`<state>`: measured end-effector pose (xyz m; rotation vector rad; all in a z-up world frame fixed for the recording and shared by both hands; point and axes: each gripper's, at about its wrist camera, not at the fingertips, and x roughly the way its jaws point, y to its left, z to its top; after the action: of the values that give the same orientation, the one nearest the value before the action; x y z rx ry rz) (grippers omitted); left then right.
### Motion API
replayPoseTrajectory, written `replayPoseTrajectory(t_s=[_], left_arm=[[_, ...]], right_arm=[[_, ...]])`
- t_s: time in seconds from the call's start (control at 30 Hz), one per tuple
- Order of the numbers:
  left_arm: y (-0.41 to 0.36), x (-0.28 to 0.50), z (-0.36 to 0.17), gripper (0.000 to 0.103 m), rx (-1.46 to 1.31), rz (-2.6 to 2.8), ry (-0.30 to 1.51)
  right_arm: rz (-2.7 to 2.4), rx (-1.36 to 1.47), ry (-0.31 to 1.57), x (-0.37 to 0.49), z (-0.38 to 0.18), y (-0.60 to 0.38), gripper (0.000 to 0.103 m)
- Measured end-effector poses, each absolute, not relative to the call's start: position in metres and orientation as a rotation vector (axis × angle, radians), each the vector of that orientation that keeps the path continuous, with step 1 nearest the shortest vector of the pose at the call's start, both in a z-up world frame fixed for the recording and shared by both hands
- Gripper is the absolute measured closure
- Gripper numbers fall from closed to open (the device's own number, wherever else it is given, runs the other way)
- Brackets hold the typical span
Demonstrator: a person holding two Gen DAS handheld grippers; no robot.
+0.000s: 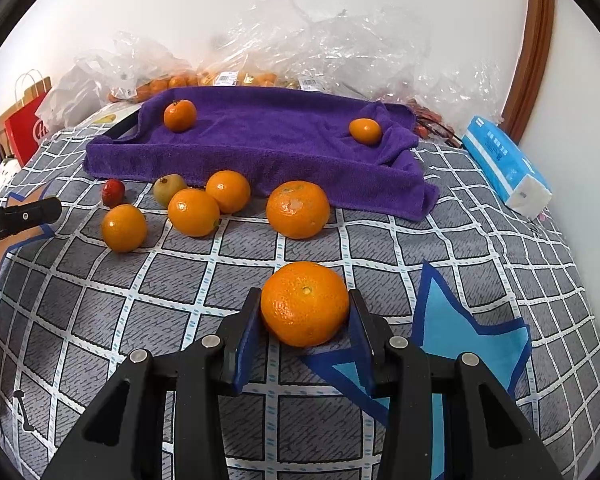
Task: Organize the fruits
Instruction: 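Lift and carry the tangerine and pear in both grippers toward the towel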
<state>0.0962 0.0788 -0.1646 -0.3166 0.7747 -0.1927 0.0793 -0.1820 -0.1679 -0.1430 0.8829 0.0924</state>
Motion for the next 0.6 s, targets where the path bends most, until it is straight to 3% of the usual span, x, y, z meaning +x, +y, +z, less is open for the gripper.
replayPoseTrajectory(t_s=[0.6], left_arm=[[0.0872,0.0901,-0.1606,0.081,-0.356,-0.192,0.729]], right_arm=[[0.136,-0.096,0.848,0.0733,-0.1628,-0.186,0.062]])
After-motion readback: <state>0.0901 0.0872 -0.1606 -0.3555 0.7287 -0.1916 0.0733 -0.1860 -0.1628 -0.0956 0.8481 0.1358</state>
